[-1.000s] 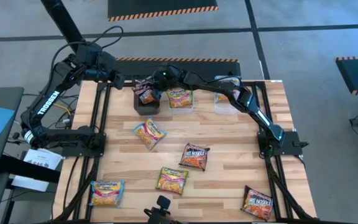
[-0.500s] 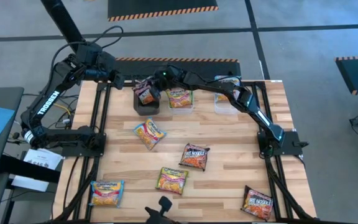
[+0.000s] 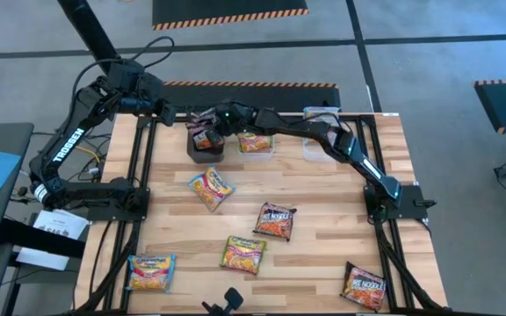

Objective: Sort Maruchan noodles
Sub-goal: Adjust the black noodle pack in the black bin

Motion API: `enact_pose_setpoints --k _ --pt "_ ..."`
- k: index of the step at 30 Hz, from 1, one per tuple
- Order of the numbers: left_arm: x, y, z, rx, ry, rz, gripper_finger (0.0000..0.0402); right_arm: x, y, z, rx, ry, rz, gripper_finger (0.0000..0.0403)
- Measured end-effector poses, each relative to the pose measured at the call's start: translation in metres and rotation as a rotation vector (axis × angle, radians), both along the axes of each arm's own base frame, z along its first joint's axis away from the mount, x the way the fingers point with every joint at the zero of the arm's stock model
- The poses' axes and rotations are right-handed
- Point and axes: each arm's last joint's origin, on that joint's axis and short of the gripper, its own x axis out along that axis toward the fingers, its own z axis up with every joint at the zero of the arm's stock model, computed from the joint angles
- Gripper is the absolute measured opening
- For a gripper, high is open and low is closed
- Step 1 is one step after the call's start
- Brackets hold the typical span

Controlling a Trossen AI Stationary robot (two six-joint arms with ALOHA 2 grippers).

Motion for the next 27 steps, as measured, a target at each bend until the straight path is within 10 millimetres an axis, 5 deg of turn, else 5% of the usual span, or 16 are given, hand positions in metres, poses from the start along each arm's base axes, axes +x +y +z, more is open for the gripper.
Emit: enact_pose_setpoints --k 10,27 --pt "0.000 0.000 0.000 0.006 0.007 -0.008 0.0096 0.001 -0.004 -0.033 0.111 0.049 -0.110 0.0006" --pt "0.000 0.000 0.000 0.008 0.017 -0.010 0.0096 0.011 0.003 -0.012 -0.035 -0.047 -0.056 0.0004"
